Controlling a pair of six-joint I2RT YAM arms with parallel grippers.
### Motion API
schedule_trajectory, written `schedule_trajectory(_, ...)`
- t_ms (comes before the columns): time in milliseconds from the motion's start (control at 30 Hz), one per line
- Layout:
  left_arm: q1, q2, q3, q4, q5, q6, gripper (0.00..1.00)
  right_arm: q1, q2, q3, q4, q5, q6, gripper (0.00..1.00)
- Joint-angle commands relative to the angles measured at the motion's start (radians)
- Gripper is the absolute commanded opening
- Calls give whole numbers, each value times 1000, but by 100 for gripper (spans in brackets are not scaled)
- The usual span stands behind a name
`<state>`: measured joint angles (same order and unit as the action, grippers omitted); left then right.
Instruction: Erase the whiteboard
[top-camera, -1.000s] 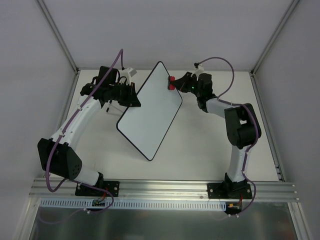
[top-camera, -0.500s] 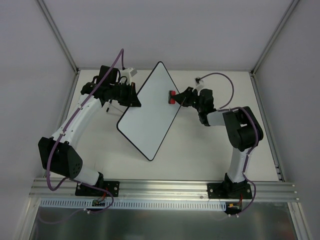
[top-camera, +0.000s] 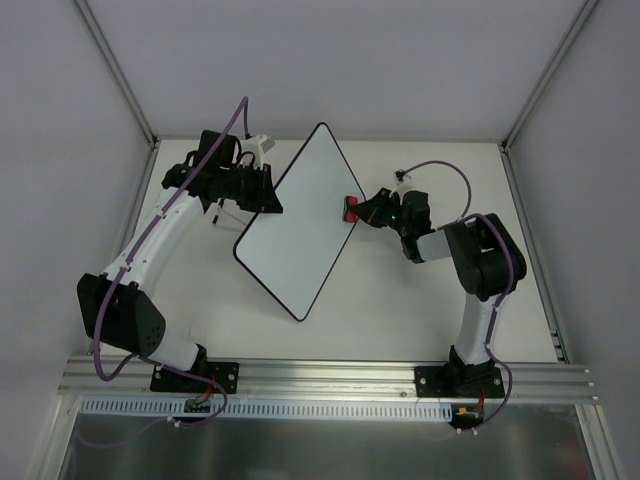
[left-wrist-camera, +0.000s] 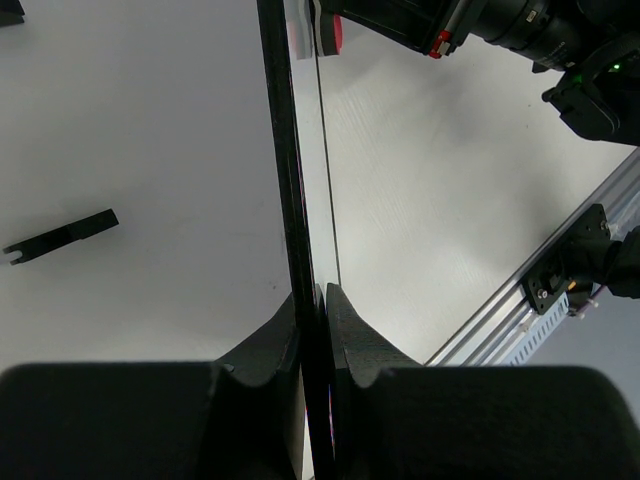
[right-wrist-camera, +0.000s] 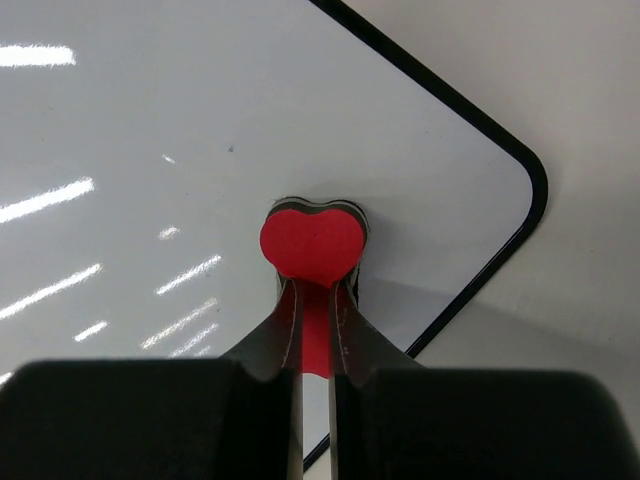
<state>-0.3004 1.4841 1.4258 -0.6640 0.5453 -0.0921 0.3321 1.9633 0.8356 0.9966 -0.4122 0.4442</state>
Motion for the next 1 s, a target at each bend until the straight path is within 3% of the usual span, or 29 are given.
schedule_trajectory(0,-55,21,16,-51,133,132,0,80,-55,16,2,-5,-12,0)
schedule_trajectory(300,-57,36,32,-51,143,126,0,295,-87,45,71,23,22,0)
schedule_trajectory(500,-57,47,32,-49,148,123,0,361,-99,4,126,32,47,0)
schedule_trajectory(967,-57,25,12,-49,150,132,0,139,-35,97,79,130,31,0)
